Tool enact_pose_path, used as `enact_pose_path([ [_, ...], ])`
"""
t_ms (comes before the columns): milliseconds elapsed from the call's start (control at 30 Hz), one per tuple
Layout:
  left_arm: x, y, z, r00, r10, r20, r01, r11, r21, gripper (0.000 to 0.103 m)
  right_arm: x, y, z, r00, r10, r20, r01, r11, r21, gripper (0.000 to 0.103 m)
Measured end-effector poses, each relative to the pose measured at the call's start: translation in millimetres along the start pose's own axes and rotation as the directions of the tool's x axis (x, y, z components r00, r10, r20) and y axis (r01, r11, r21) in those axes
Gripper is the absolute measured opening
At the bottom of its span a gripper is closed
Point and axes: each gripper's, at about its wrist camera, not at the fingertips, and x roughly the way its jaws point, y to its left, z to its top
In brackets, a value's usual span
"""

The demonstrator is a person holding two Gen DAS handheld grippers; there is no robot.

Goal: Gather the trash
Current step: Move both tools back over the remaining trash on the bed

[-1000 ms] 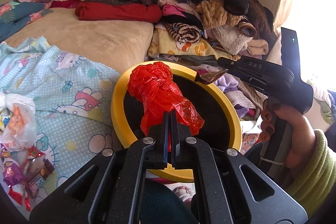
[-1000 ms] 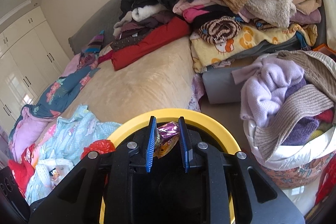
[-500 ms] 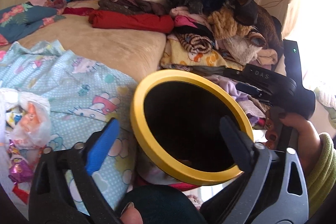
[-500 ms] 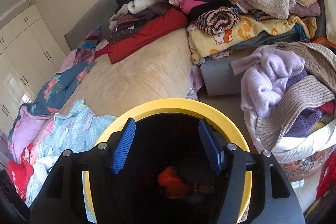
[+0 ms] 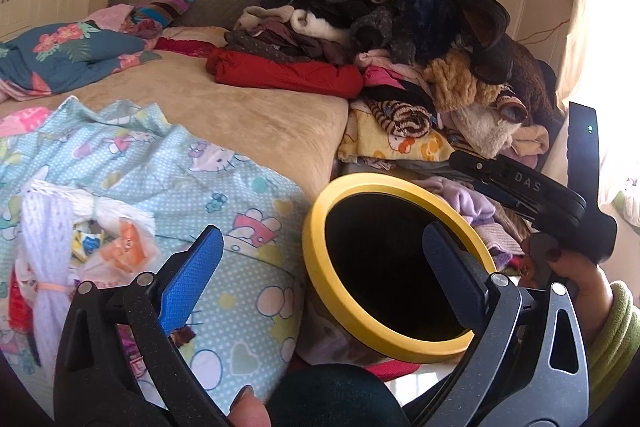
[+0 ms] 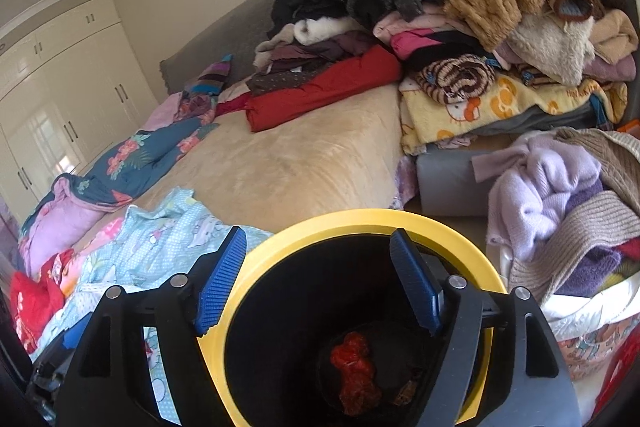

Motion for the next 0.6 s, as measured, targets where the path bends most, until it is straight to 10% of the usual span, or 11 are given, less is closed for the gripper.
enact_pose_path([
  [600,-37.1,49.0,8.6,0.993,0.105,0.061,-0.102,0.993,-0.063,0.092,-8.6,68.5,-14.3,0.987,0.16,-0.016,-0.161,0.983,-0.086,0.075],
])
